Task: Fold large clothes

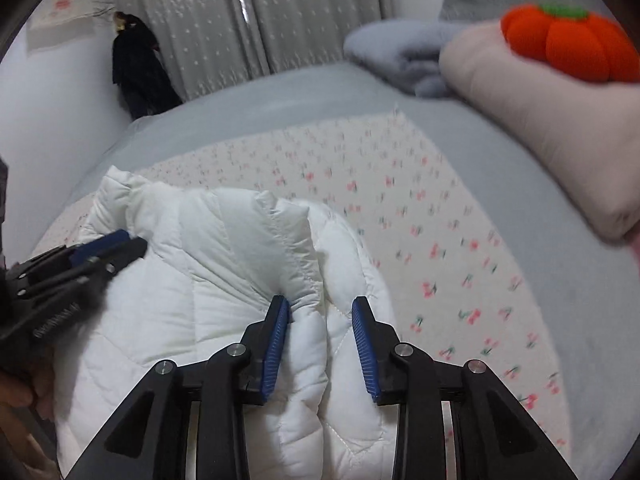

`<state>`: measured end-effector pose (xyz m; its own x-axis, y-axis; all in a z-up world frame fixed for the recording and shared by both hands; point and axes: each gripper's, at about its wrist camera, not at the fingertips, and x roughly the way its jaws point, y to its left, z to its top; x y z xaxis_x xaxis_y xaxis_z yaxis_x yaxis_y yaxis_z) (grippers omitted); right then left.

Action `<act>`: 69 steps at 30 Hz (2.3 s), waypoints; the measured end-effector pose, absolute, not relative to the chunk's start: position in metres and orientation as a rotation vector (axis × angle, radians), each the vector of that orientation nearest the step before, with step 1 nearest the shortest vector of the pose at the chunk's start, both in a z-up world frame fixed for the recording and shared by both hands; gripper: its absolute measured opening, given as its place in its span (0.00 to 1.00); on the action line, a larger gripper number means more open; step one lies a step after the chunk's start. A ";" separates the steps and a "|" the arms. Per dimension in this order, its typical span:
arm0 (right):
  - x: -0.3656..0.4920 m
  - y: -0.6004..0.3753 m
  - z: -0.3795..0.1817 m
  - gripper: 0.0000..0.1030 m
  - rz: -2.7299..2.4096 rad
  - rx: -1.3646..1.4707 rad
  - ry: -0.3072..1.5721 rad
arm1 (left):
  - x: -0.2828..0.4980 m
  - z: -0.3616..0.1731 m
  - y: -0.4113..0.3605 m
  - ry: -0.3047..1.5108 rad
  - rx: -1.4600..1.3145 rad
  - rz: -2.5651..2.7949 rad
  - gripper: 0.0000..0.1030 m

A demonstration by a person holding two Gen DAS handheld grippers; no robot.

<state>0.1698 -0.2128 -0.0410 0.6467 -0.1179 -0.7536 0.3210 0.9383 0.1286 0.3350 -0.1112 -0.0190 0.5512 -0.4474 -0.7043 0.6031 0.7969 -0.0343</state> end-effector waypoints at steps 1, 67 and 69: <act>0.170 -0.211 -0.042 0.33 -0.257 0.257 0.838 | 0.337 -0.022 -0.112 0.765 0.220 -0.625 0.33; 0.166 -0.248 -0.109 0.50 0.115 0.841 0.894 | 0.301 -0.081 0.042 1.000 -0.617 -0.634 0.76; 0.173 -0.242 -0.105 0.49 0.123 0.794 0.867 | 0.302 -0.079 0.041 0.974 -0.599 -0.622 0.77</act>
<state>0.1733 -0.2421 -0.1053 0.6593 0.4020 -0.6354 0.2097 0.7133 0.6688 0.3017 0.0408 -0.0790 0.4214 -0.7132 -0.5601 0.2080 0.6772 -0.7058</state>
